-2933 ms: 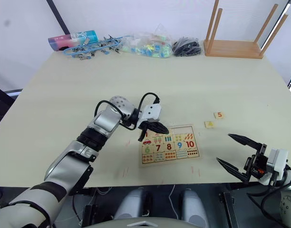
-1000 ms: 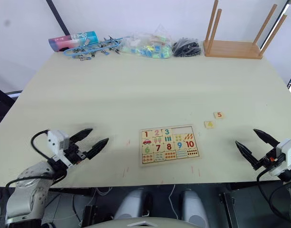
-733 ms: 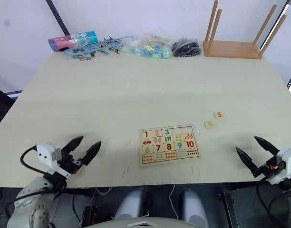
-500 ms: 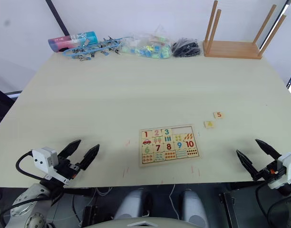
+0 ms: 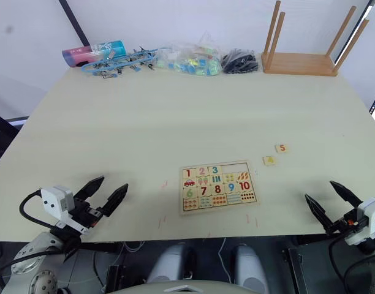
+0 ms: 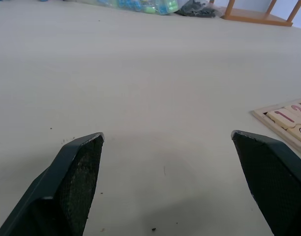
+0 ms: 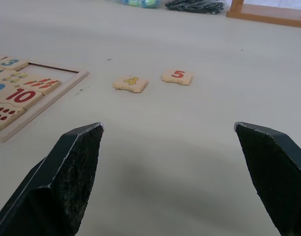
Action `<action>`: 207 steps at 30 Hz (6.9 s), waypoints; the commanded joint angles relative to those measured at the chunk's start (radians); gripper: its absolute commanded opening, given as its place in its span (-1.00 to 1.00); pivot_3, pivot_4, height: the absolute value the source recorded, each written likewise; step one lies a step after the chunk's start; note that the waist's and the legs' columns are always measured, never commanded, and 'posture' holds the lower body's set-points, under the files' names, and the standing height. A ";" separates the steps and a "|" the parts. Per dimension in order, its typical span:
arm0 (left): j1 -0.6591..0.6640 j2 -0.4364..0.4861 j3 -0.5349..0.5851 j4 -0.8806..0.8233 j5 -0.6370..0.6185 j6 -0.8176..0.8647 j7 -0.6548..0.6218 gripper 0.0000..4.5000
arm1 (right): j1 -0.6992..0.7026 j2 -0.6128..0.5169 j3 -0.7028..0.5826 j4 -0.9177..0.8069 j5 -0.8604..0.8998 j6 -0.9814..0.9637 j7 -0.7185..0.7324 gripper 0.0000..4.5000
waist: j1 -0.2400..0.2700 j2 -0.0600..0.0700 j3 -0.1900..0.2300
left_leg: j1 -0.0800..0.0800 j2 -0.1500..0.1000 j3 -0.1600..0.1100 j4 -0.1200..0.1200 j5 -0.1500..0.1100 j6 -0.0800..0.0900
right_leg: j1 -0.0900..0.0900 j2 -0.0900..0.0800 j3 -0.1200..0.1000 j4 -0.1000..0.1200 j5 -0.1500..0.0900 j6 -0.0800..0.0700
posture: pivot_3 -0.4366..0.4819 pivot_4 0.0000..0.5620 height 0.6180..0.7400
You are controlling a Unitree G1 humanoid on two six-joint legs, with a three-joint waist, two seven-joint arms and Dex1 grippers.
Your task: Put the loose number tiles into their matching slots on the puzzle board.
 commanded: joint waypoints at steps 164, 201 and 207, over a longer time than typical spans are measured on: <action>-0.486 0.367 -0.224 0.387 -0.070 -0.239 -0.879 1.00 | -1.183 -0.314 0.912 -0.200 -0.588 0.955 0.446 -0.58 | -0.027 0.003 0.003 | -0.006 0.000 0.001 -0.001 0.000 0.000 | -0.006 -0.001 -0.002 0.000 0.002 0.003 | -0.05 -0.47 0.95; -0.427 0.348 -0.222 0.343 -0.072 -0.256 -0.815 1.00 | -1.347 -0.216 1.198 -0.128 -0.737 0.987 0.457 -0.58 | -0.027 0.003 0.003 | -0.006 -0.001 0.000 -0.001 0.000 0.000 | -0.006 -0.001 -0.003 0.000 0.002 0.003 | -0.05 -0.47 0.95; -0.428 0.348 -0.225 0.343 -0.071 -0.255 -0.814 1.00 | -1.341 -0.210 1.203 -0.119 -0.752 0.971 0.453 -0.58 | -0.027 0.003 0.003 | -0.006 -0.001 0.000 -0.001 0.000 0.000 | -0.006 -0.001 -0.003 0.000 0.002 0.003 | -0.05 -0.47 0.95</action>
